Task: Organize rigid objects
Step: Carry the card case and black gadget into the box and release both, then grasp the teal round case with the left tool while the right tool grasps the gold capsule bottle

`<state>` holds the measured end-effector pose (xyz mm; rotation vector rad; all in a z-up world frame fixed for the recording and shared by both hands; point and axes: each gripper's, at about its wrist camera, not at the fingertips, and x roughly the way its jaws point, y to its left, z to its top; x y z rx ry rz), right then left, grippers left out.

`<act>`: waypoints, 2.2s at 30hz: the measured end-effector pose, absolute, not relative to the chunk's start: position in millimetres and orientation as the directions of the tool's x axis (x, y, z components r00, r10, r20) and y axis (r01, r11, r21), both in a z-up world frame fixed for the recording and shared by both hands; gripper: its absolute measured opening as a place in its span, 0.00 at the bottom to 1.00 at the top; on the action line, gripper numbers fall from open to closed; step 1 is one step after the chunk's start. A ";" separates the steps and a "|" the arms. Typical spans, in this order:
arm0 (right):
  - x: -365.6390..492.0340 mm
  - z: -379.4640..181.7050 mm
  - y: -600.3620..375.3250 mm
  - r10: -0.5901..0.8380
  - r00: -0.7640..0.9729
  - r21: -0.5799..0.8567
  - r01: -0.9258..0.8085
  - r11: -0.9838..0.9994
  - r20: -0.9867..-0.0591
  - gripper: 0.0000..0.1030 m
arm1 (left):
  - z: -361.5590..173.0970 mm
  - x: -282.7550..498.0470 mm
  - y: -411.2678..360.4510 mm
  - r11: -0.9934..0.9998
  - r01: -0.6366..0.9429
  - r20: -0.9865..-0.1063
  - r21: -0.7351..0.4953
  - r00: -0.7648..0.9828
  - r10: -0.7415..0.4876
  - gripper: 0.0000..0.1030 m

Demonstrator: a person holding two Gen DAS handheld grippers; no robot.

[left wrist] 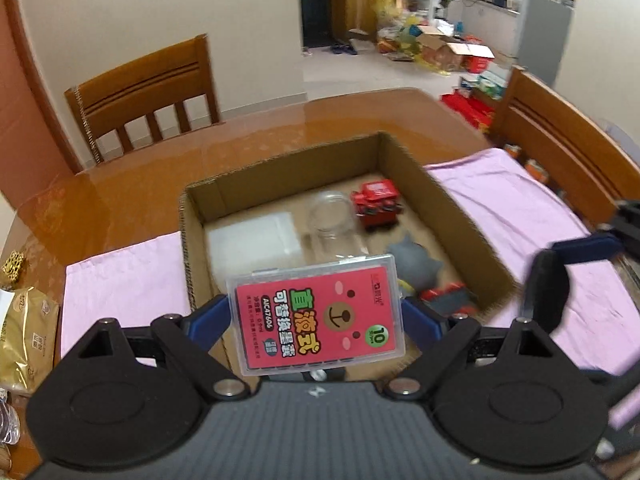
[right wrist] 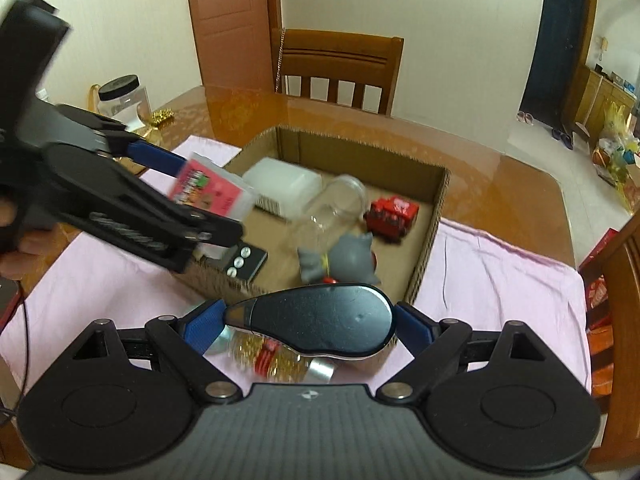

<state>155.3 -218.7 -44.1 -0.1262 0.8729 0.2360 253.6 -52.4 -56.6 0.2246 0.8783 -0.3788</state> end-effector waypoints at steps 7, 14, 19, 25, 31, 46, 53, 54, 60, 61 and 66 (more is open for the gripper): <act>169.9 -42.4 -216.2 0.137 0.617 -0.041 -0.265 0.963 -0.775 0.90 | -81.1 283.3 -46.8 0.936 0.352 -0.794 0.027 0.576 -0.194 0.88; 185.8 -42.9 -217.3 0.112 0.612 -0.065 -0.260 0.963 -0.783 0.90 | -84.6 289.8 -38.9 0.947 0.319 -0.773 0.035 0.609 -0.177 0.90; 198.4 -41.8 -215.0 0.102 0.614 -0.085 -0.267 0.960 -0.782 0.90 | -72.4 280.6 -25.0 0.954 0.300 -0.745 0.032 0.643 -0.178 0.96; 221.1 -40.8 -208.9 0.116 0.611 -0.077 -0.281 0.957 -0.783 0.90 | -51.6 253.0 0.9 0.970 0.241 -0.704 0.018 0.692 -0.160 0.98; 259.9 -46.6 -196.6 0.139 0.596 -0.056 -0.296 0.954 -0.791 0.90 | -42.0 227.0 25.3 0.985 0.169 -0.696 0.045 0.712 -0.090 0.98; 358.5 -75.8 -181.9 0.076 0.554 -0.029 -0.179 0.983 -0.829 0.92 | -48.5 197.5 60.6 0.995 0.086 -0.720 0.056 0.694 -0.019 0.98; 350.0 -68.3 -182.9 0.054 0.573 -0.063 -0.183 0.981 -0.818 1.00 | -48.5 195.6 64.3 0.996 0.078 -0.722 0.044 0.691 -0.022 0.98; 346.2 -67.6 -184.1 0.052 0.570 -0.064 -0.182 0.981 -0.820 1.00 | -49.3 195.8 64.0 0.996 0.077 -0.723 0.044 0.690 -0.021 0.98; 322.2 -66.1 -188.5 0.023 0.570 -0.089 -0.167 0.982 -0.821 1.00 | -52.6 192.4 59.6 0.996 0.081 -0.730 0.037 0.683 -0.028 0.98; 315.9 -65.1 -189.6 0.015 0.572 -0.095 -0.162 0.982 -0.820 1.00 | -53.4 191.5 58.8 0.996 0.081 -0.731 0.040 0.682 -0.026 0.98; 282.4 -59.5 -193.4 -0.007 0.596 -0.111 -0.138 0.984 -0.803 1.00 | -57.9 184.7 54.6 0.996 0.083 -0.737 0.044 0.675 -0.024 0.98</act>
